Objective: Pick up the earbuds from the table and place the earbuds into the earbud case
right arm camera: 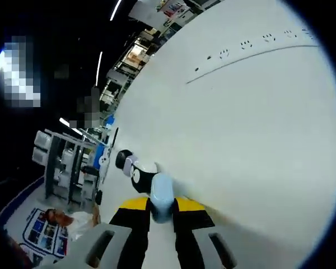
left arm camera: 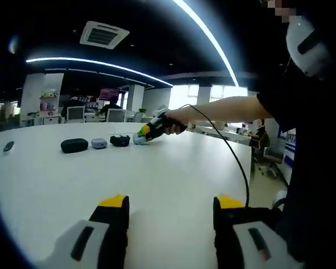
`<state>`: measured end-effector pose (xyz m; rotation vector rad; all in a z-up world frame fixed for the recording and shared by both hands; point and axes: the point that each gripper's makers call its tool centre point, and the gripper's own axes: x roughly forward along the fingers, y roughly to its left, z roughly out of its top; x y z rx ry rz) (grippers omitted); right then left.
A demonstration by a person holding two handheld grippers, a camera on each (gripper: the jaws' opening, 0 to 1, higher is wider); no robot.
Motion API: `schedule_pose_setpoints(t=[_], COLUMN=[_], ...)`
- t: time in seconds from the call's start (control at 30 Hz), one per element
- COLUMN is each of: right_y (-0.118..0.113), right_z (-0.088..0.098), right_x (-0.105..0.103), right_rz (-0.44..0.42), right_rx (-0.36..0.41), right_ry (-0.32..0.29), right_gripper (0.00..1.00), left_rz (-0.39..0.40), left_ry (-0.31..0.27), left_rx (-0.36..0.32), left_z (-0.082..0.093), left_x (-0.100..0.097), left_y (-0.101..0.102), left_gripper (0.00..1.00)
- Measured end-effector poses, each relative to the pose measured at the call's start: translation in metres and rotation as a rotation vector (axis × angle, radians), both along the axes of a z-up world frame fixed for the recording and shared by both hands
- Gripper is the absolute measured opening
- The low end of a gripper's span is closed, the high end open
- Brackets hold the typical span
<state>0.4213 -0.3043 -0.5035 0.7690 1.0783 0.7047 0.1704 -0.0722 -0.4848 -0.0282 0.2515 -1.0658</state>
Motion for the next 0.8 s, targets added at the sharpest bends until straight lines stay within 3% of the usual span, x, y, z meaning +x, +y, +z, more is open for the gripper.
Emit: schedule_pose_setpoints(t=[0.1,0.23,0.33,0.4,0.5,0.57,0.8], right_y=[-0.002,-0.003,-0.008,-0.012,-0.015,-0.013,-0.019], right_z=[0.0,-0.001,0.0,0.0,0.002,0.005,0.004], right_x=[0.001,0.0,0.003,0.004,-0.002,-0.006,-0.009], right_rz=[0.029,0.046,0.071,0.084,0.158,0.152,0.203], right_rx=[-0.016,-0.103,-0.172,-0.207,-0.304,-0.304,-0.445], right_ry=[0.027,-0.002,-0.088,-0.104,-0.197,-0.187,-0.287], right_gripper=[0.16,0.17,0.19,0.19,0.22,0.27,0.39], left_rz=[-0.004,-0.006,-0.011,-0.016,-0.027,-0.033,-0.044], left_ry=[0.016,0.025,0.027,0.027,0.031,0.032,0.035], left_rx=[-0.014,-0.014,-0.012,-0.01,-0.004,-0.001,0.004], left_z=[0.0,-0.001,-0.001,-0.002,-0.003,-0.003,-0.005], left_x=[-0.001,-0.002,-0.001,0.0,0.0,0.0,0.0], left_y=[0.0,0.001,0.001,0.0,-0.003,-0.004,-0.006], left_gripper=[0.62,0.62,0.62,0.62,0.62,0.62,0.62])
